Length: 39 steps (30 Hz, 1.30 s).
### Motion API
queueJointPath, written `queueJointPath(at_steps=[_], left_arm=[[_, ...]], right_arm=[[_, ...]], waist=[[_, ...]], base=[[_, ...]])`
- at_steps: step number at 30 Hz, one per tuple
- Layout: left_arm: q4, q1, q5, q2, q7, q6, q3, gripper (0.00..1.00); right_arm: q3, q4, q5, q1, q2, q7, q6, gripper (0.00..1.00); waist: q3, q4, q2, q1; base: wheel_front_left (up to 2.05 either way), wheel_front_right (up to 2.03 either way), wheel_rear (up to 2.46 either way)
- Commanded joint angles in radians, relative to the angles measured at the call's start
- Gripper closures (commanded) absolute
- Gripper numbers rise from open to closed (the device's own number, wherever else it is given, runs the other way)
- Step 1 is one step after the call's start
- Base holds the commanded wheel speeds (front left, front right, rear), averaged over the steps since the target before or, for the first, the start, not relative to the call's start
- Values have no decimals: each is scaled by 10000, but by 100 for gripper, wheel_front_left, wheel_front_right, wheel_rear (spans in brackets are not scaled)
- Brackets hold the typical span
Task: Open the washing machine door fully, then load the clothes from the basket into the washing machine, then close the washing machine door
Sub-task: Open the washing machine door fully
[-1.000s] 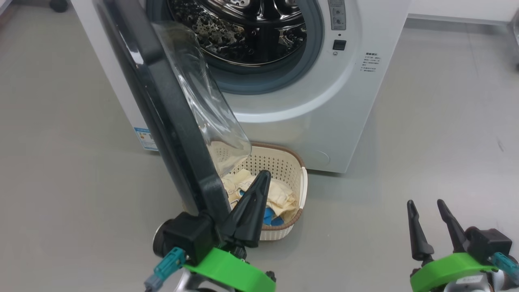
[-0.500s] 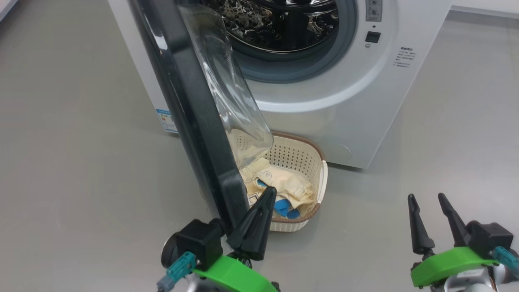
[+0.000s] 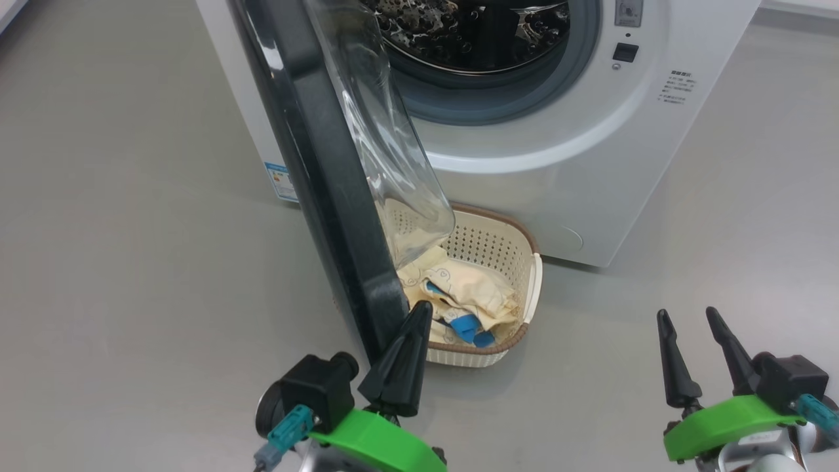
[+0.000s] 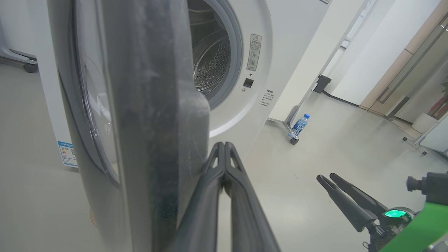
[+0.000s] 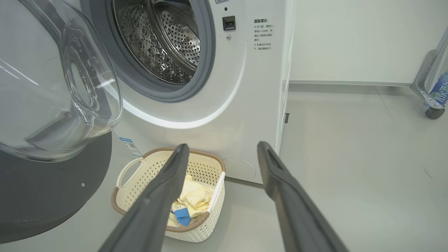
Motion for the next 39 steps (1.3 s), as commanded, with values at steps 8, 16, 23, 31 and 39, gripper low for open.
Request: queueJointPath(at_steps=[8,16,23,31,39], left_arm=[[-164,-548,-3,-18,-214,208,269,100],[-100,-601,32,0,-268,349,283,100],[-71,-600,30,59,-314,470,359,100],[-45,-553,-16,154,-380,643,541,100],[69,-380,-148,489,-541,986,1196,100]], right_arm=[[205,-257,-38,-453,-285,-93,37,0],[230,-236,-51,-474,-291,-93,37,0],[262,-211,-39,-496,-326,-93,37,0],[267,-186,-19,-500,-354,-93,37,0],[304,-157,-4,-487,-403,-93,37,0]], waist=[[76,216,0,0],[98,716,0,0],[105,1236,0,0],[131,1743,0,0],[147,2080,0,0]], base=[[0,0,0],[0,0,0],[0,0,0],[0,0,0],[0,0,0]])
